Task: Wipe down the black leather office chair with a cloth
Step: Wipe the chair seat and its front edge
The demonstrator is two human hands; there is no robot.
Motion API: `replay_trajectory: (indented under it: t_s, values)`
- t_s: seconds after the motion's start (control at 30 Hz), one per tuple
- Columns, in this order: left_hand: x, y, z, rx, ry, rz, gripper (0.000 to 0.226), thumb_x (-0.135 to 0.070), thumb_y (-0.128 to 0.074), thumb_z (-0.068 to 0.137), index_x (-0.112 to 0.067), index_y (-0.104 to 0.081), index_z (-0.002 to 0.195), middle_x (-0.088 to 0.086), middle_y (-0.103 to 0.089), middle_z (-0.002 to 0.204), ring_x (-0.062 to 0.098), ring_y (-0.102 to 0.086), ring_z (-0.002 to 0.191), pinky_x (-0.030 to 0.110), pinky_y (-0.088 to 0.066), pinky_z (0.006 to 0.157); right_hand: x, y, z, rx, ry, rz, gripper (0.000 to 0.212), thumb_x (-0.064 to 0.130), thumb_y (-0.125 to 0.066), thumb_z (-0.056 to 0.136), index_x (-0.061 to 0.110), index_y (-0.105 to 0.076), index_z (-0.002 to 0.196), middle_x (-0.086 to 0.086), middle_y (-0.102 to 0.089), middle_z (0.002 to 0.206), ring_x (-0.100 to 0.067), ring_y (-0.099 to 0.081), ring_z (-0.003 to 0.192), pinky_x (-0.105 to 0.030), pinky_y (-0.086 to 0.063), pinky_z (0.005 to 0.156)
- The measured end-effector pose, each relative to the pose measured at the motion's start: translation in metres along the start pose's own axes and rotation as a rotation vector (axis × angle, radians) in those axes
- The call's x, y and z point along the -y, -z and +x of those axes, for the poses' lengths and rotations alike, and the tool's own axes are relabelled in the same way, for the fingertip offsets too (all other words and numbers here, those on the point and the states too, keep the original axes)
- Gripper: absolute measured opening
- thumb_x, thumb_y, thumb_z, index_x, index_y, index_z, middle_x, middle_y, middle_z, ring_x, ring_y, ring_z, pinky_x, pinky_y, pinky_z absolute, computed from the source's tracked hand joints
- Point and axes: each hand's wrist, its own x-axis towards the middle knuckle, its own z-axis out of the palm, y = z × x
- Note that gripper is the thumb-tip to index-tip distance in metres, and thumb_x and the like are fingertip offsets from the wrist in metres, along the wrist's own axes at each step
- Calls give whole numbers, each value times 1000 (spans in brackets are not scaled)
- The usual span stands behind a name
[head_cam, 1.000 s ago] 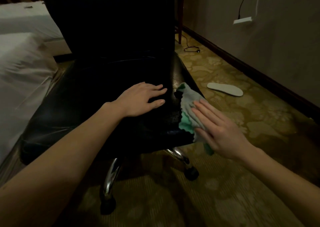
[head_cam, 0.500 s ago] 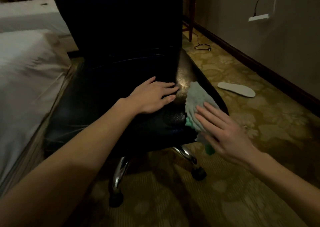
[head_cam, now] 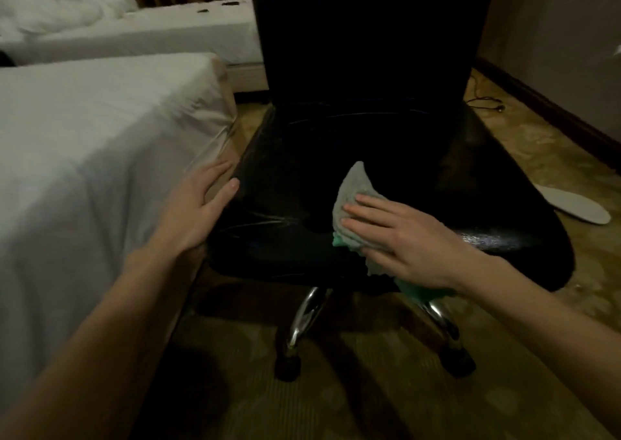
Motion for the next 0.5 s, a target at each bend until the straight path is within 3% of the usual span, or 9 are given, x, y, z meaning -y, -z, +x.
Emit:
replay_trajectory:
  t_s: [0.1,0.2,0.27,0.3,0.4,0.5]
  values:
    - [21,5,-22,-63,144,-28,63,-54,-39,95,-11,-57,138,11,-58,139,22,-50,129,32,-35,106,-3,-1,-10,0,15,0,55,45,-29,102,22,-33,152,0,-30,159,-17,-18,150,-42,-28,120]
    - [37,-4,-36,-10,320,-182,54,-51,-39,103,-16,-53,141,2,-57,137,17,-50,124,29,-34,104,-6,0,-26,11,53,-6,54,43,-29,103,19,-36,151,-3,-31,159,-21,-22,150,-45,-34,116]
    - [47,-16,-42,-11,516,-439,66,-66,-42,93,-23,-55,140,2,-58,140,21,-54,127,43,-36,114,-7,2,-30,16,74,-11,53,41,-29,103,18,-38,150,-4,-32,159,-22,-23,149,-45,-31,114]
    - [52,-23,-46,-11,580,-536,66,-71,-42,89,-26,-60,133,1,-63,134,21,-59,122,47,-40,112,-5,3,-27,25,83,-22,53,41,-28,103,18,-37,150,-4,-33,158,-23,-23,149,-44,-29,114]
    - [55,-34,-54,58,613,-696,38,-44,-35,106,-25,-68,101,-9,-74,96,8,-68,89,30,-49,85,6,4,-4,72,99,-52,54,44,-24,102,22,-35,150,-1,-32,159,-20,-22,149,-41,-24,118]
    - [57,-40,-56,88,620,-798,34,-30,-39,107,-25,-72,101,-3,-75,101,16,-68,100,34,-47,87,31,1,35,97,129,-90,54,45,-26,99,25,-38,148,0,-33,158,-19,-22,148,-39,-19,121]
